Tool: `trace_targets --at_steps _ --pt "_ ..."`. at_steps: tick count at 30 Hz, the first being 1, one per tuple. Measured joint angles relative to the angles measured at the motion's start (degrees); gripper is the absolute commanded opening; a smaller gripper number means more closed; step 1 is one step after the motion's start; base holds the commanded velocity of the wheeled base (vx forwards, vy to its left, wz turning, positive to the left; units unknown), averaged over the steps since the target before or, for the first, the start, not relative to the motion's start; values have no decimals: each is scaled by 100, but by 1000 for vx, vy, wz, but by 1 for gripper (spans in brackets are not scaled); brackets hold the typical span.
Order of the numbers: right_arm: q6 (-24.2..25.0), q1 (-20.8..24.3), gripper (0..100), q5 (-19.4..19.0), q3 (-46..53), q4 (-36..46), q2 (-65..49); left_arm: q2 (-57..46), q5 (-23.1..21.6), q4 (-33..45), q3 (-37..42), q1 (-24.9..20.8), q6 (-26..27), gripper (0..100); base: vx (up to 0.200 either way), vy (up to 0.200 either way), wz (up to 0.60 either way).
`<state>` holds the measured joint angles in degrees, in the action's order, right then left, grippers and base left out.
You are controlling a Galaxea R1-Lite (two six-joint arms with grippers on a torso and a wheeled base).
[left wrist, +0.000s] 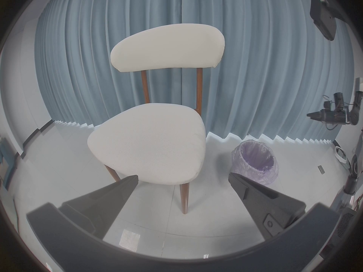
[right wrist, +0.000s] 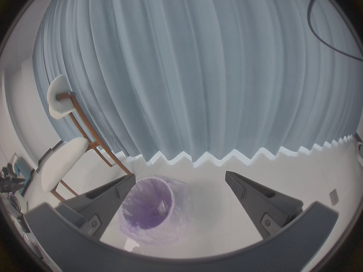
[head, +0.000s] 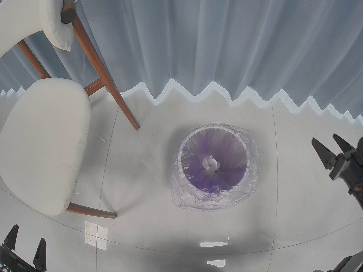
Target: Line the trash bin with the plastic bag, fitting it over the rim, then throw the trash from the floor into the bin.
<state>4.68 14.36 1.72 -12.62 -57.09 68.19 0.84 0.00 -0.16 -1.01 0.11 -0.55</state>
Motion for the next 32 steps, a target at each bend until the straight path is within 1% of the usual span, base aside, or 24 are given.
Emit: trace_targets --at_steps 7,10,13,15,18,20,24,32 --pt "-154 -223 100 96 424 2176 -2068 0 0 0 0 5 -2 100 0 0 0" --pt "-200 -312 100 77 566 3014 -2843 1 0 0 0 0 -5 100 0 0 0" --pt "-272 -436 100 20 735 4029 -3752 1 0 -2 0 0 -5 100 0 0 0" --pt "-301 -592 100 -5 835 4537 -4314 1 0 0 0 0 -7 100 0 0 0" --pt "-332 -970 100 -24 981 5201 -5116 1 0 -2 0 0 -11 100 0 0 0" --pt "-368 -1186 100 -39 1064 5485 -5608 1 0 -2 0 0 -11 100 0 0 0" --pt "-461 -1395 100 -85 1139 5716 -6264 4 0 -6 0 0 -5 100 0 0 0" --pt "-503 -1467 100 -106 1161 5738 -6666 4 -10 -6 0 0 1 100 0 0 0"
